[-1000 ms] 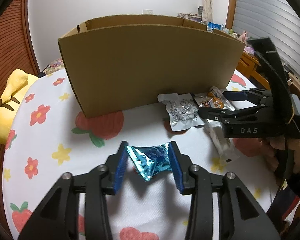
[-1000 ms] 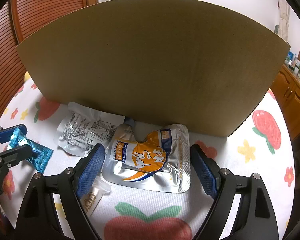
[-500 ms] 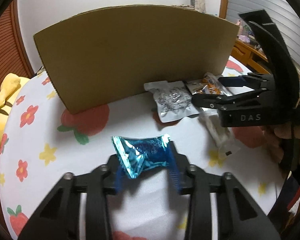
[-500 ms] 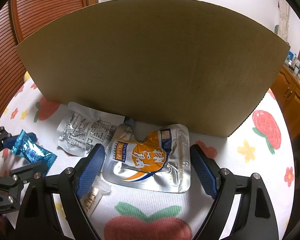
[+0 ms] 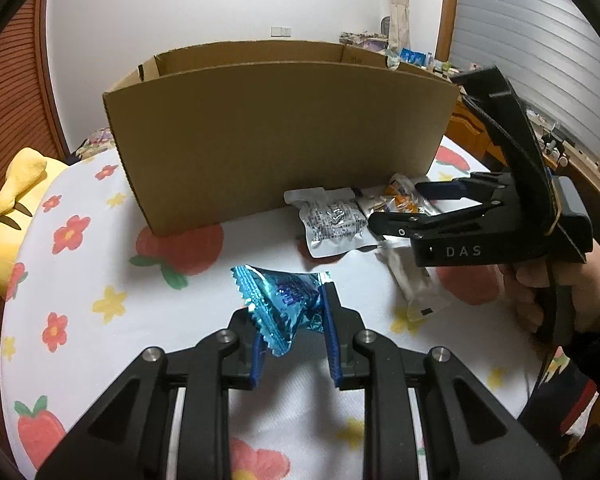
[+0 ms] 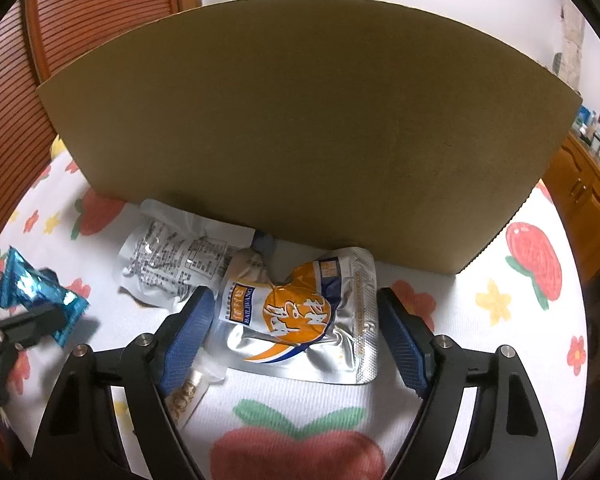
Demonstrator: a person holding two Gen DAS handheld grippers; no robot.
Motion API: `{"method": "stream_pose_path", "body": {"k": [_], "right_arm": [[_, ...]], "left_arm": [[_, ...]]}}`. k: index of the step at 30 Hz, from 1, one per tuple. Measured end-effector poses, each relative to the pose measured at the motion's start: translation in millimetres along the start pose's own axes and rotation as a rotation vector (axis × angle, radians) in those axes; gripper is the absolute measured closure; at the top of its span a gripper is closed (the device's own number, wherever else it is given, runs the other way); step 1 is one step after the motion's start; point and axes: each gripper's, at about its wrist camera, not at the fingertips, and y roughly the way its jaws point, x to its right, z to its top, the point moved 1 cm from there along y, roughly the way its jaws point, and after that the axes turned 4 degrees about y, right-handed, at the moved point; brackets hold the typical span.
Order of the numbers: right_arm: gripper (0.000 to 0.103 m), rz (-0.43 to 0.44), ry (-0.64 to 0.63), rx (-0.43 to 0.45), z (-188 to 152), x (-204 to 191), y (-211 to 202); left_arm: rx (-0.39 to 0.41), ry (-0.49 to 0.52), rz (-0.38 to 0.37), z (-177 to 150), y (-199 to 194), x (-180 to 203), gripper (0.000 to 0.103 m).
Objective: Organize snacks
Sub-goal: 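Grasp the silver orange-printed pouch with the right tool while the left tool holds the blue candy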
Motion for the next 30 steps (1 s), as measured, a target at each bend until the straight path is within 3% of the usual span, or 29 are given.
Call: {"method": "stream_pose_path", "body": {"k": [11, 18, 22, 27, 30], "right_arm": [[0.052, 0.052, 0.068, 0.016, -4, 17, -19], [0.084, 0.096, 0.105, 0.033, -4, 27, -33], [0.083, 0.097, 0.091, 0.032, -5, 25, -35], [0.057, 0.074, 0.005, 0.06, -2, 9, -36], [0.056, 0.098, -0.069, 0.051, 3, -3, -30]], "left_arm": [[0.004, -0.002, 0.007, -2, 0, 0, 0.081], [0.0, -0.006, 0.004, -4, 2, -1, 0.08], [-0.003, -0.007, 0.005, -6, 3, -1, 0.08], [-0.004, -0.01, 0.005, -7, 2, -2, 0.08], [-0.002, -0.01, 0.003, -6, 1, -1, 0.08]]}}
